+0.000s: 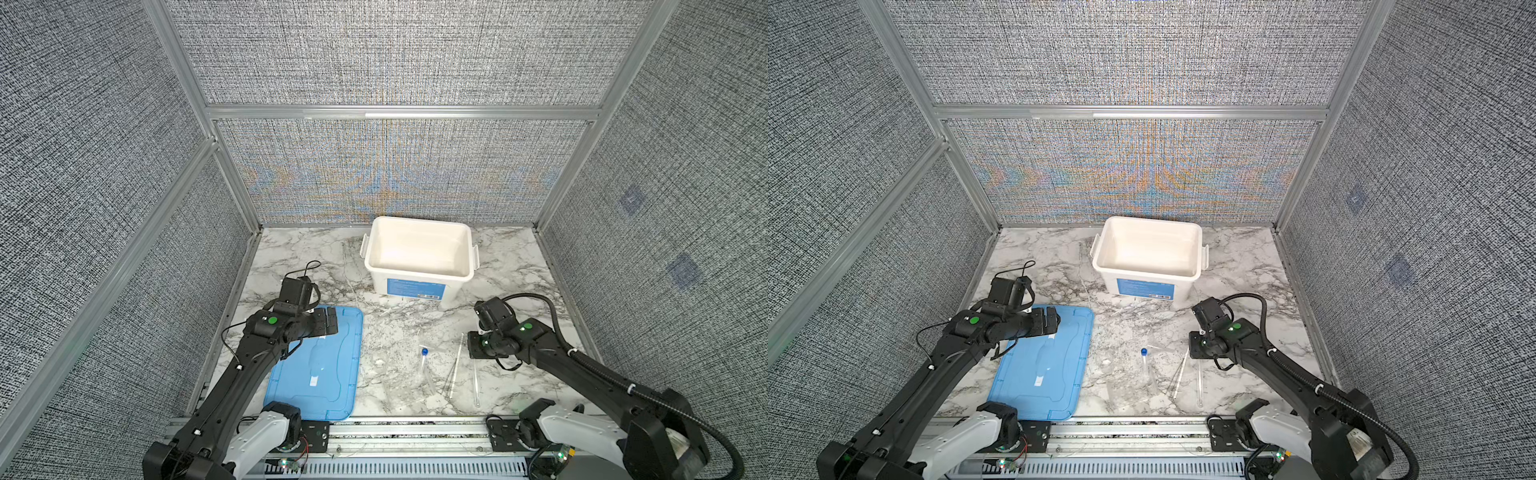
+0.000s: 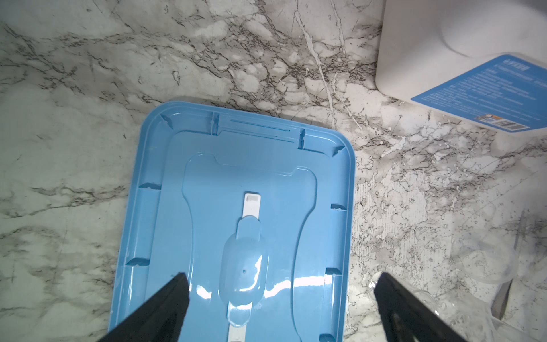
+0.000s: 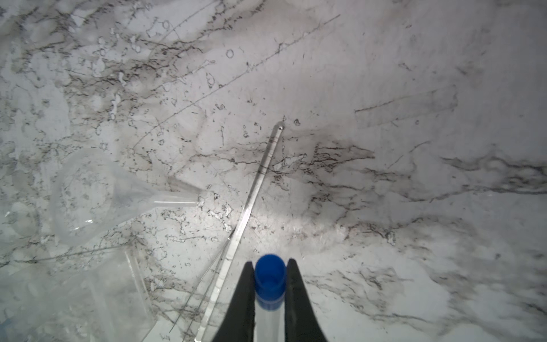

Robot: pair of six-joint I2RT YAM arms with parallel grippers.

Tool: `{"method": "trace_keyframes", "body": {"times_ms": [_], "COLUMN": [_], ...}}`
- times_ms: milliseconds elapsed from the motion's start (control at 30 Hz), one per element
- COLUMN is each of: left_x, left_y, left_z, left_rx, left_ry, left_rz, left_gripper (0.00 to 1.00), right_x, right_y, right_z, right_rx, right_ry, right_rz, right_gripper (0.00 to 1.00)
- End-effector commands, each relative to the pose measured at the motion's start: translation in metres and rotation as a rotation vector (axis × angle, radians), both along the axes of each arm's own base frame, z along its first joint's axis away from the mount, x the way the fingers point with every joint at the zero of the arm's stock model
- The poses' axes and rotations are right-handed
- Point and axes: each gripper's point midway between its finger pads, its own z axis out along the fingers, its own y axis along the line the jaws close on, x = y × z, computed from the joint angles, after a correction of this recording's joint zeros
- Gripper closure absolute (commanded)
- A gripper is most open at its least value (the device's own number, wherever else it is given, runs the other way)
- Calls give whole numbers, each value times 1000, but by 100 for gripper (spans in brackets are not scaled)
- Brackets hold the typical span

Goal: Organize the chemistry lab equipment

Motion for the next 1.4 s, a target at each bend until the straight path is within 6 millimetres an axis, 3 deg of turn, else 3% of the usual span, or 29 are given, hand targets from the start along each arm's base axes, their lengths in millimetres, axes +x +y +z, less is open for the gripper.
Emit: {"method": "trace_keyframes", "body": {"times_ms": [0,200,367,633,700,1000,1167,1367], "left_x": [3,4,5,4,3,6,5,12], "left_y": [0,-3,-4,-12,-14,-19,-18,-16], "left_z": [4,4,3,1,1,8,10,27], "left_rx": [-5,-17,-21,-65,-78,-110,-109,-128], "left_ry": [-21,-13,-12,7,11,19,41,-32], "left_rz": [2,-2,-5,-13,-17,-2,15,41], "left_gripper": [1,1,1,1,1,1,1,1], "right_x": [-4,-9,-15,-24,-27,-39,-47,-70], "right_y": [-2,5,22,57,60,80,101,129], "right_z": [11,32,55,130,141,178,193,220], "right_rx": [-21,24,62,270,320,393,440,514], "right_ry": [-31,-120,-217,-601,-666,-783,-847,-966], "right_rz": [31,80,165,287,290,387,465,583], "right_gripper": [88,88,89,89,89,90,91,91]}}
